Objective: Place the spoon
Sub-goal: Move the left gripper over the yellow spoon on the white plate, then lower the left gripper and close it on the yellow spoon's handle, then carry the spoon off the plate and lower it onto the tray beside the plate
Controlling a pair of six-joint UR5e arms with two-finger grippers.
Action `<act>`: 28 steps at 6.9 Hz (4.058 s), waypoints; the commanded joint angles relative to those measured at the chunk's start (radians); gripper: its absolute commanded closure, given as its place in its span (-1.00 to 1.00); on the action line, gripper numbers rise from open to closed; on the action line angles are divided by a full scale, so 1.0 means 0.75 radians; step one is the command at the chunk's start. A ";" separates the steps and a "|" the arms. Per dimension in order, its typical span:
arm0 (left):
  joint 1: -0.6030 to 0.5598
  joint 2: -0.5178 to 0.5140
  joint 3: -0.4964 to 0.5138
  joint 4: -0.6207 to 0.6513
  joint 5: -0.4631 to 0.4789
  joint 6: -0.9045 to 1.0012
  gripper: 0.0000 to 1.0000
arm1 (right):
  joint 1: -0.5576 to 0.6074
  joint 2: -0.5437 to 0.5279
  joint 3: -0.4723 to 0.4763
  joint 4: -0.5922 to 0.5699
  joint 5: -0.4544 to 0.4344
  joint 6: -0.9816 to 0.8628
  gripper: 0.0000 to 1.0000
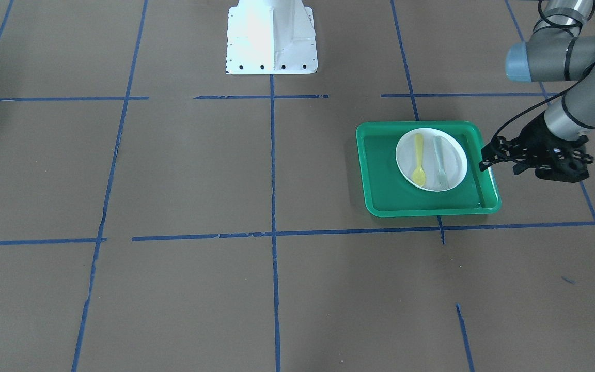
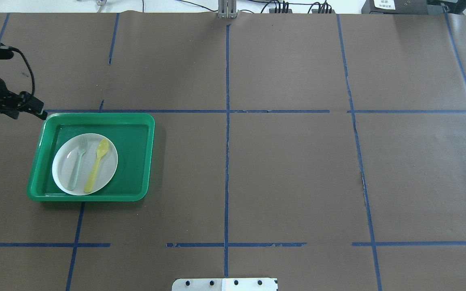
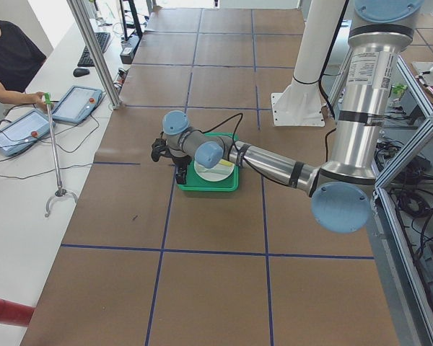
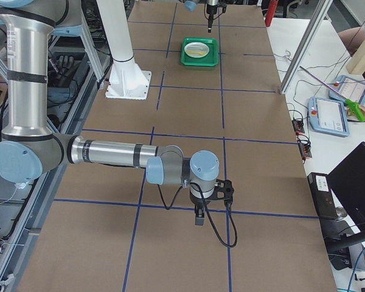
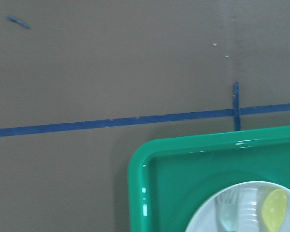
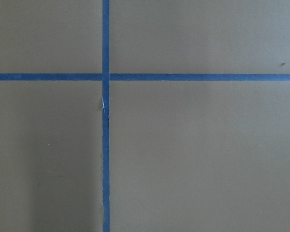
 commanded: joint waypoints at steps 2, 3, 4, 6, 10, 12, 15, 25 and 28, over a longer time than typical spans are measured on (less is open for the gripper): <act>0.219 -0.060 -0.039 -0.003 0.168 -0.134 -0.65 | 0.000 0.000 0.000 0.000 0.000 0.000 -1.00; 0.286 -0.060 -0.039 -0.001 0.248 -0.161 -0.64 | 0.000 0.000 0.000 0.000 0.000 0.000 -1.00; 0.309 -0.058 -0.037 -0.003 0.259 -0.177 -0.62 | 0.000 0.002 -0.002 0.000 0.000 0.000 -1.00; 0.362 -0.062 -0.009 -0.007 0.255 -0.192 -0.58 | 0.000 0.002 0.000 0.000 -0.002 0.000 -1.00; 0.379 -0.062 0.012 -0.009 0.243 -0.202 -0.43 | 0.000 0.002 0.000 0.000 0.000 0.000 -1.00; 0.379 -0.062 0.012 -0.018 0.242 -0.200 -0.02 | 0.000 0.002 0.000 0.000 0.000 0.000 -1.00; 0.379 -0.060 0.022 -0.018 0.242 -0.198 0.42 | 0.000 0.000 0.000 0.000 0.000 0.000 -1.00; 0.368 -0.098 -0.041 0.005 0.171 -0.212 1.00 | 0.000 0.002 0.000 0.000 0.000 0.000 -1.00; 0.321 -0.237 0.003 0.007 0.142 -0.455 1.00 | 0.000 0.002 0.000 0.000 0.000 0.000 -1.00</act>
